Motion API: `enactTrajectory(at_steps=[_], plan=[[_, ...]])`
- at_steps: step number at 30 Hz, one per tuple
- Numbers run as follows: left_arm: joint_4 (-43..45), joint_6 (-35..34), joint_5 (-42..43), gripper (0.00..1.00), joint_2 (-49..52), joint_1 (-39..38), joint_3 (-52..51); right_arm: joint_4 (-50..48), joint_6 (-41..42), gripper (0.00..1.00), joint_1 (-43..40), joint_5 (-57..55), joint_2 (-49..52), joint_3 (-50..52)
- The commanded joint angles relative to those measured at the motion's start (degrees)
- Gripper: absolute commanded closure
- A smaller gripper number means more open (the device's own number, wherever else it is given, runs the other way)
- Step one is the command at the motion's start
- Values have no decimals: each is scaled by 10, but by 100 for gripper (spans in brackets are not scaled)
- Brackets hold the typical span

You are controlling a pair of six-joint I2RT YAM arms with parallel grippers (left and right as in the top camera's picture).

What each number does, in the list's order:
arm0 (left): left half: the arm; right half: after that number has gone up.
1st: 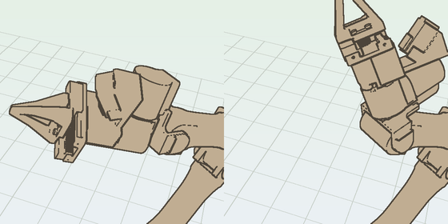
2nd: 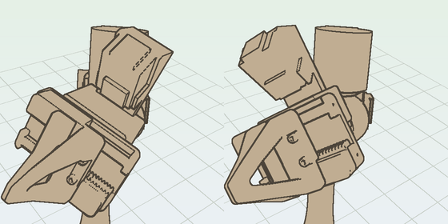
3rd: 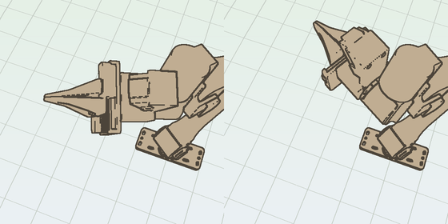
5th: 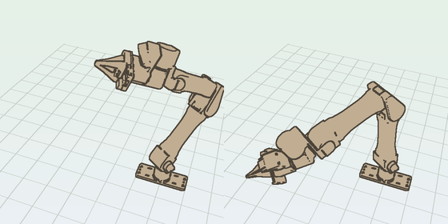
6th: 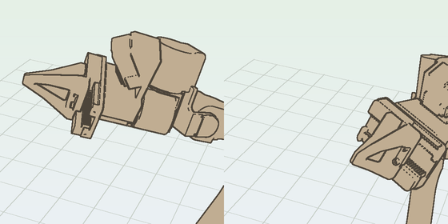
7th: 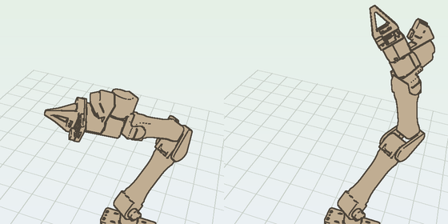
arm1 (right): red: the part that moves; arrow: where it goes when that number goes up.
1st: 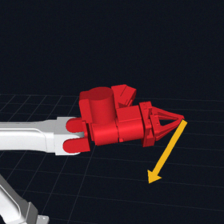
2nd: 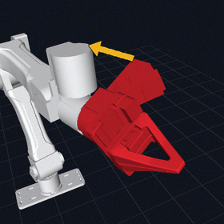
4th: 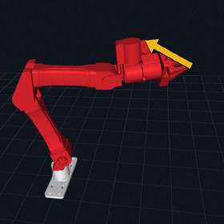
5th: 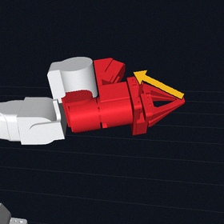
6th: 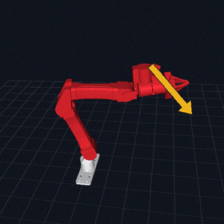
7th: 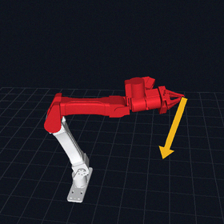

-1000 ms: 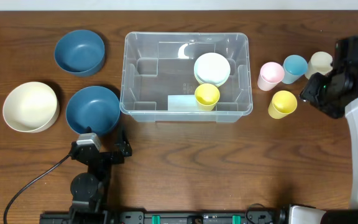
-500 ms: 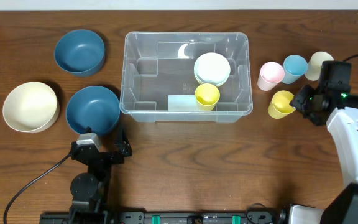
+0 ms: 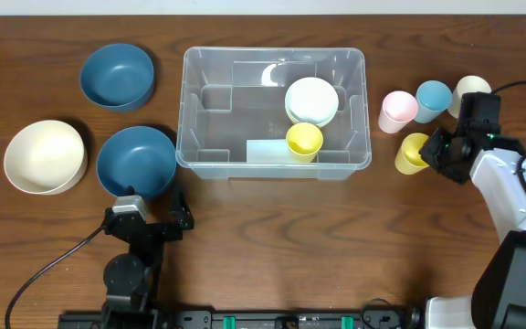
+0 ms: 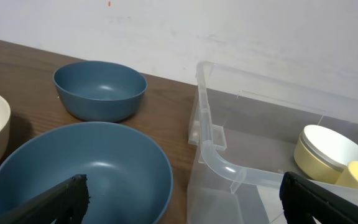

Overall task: Pack container
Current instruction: 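Move the right gripper to the second yellow cup and grasp it, then carry the second yellow cup into the container and release it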

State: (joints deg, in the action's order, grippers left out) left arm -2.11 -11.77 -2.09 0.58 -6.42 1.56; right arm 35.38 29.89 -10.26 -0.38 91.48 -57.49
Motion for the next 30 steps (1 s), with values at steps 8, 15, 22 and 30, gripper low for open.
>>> enactTrajectory(at_steps=[8, 15, 22, 30], plan=[[-19, 8, -9, 2, -3, 4, -13, 57, 0, 99, -2, 7, -15, -4], [-19, 8, -9, 2, -3, 4, -13, 165, -31, 99, -2, 11, -145, -62], [-19, 8, -9, 2, -3, 4, -13, 209, -38, 96, 9, 62, -297, -141], [-19, 8, -9, 2, -3, 4, -13, 159, -9, 96, 130, 97, -283, -156]])
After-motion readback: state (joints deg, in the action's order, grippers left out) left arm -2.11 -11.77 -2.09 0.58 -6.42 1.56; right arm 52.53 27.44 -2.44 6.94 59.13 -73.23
